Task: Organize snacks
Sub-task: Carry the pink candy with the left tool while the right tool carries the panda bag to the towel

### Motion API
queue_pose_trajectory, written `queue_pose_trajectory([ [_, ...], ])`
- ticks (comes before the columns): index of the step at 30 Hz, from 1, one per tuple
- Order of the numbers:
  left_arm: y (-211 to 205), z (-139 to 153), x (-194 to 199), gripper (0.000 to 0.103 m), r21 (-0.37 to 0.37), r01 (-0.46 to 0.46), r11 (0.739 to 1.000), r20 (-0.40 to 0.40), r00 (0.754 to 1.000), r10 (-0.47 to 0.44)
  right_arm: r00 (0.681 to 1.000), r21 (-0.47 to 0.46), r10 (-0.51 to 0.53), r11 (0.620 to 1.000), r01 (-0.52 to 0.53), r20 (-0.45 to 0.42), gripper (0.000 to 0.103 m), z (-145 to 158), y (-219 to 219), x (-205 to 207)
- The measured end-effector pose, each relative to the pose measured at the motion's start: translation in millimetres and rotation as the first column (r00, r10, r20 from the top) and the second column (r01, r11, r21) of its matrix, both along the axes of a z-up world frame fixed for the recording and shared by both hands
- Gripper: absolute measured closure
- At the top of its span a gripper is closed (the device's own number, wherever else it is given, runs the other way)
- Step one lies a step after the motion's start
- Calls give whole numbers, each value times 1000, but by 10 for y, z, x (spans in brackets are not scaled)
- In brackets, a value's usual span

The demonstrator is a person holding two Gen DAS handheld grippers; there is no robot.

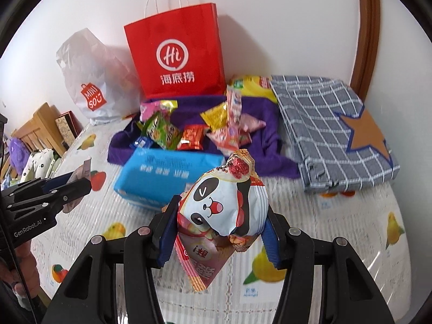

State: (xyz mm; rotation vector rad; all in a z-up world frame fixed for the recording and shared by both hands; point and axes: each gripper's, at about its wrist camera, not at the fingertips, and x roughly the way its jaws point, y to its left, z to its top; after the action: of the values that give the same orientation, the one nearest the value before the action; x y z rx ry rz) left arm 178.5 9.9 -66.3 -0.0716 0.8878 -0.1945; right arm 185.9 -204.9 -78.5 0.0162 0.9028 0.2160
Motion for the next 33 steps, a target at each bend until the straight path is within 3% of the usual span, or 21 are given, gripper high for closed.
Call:
queue_pose_trajectory([
  [15,113,403,524,71,16,-45,999,59,997,44,997,-1,1,1000,-1,82,49,402,164,528],
  [26,188,452,892,71,10,-63,998,70,996,62,990,-19,24,1000,-22,140,49,660,284,901],
  [33,220,402,1101,71,4,-69,998,61,996,69,990,-12,21,1000,-19,138,49,635,313,1165],
])
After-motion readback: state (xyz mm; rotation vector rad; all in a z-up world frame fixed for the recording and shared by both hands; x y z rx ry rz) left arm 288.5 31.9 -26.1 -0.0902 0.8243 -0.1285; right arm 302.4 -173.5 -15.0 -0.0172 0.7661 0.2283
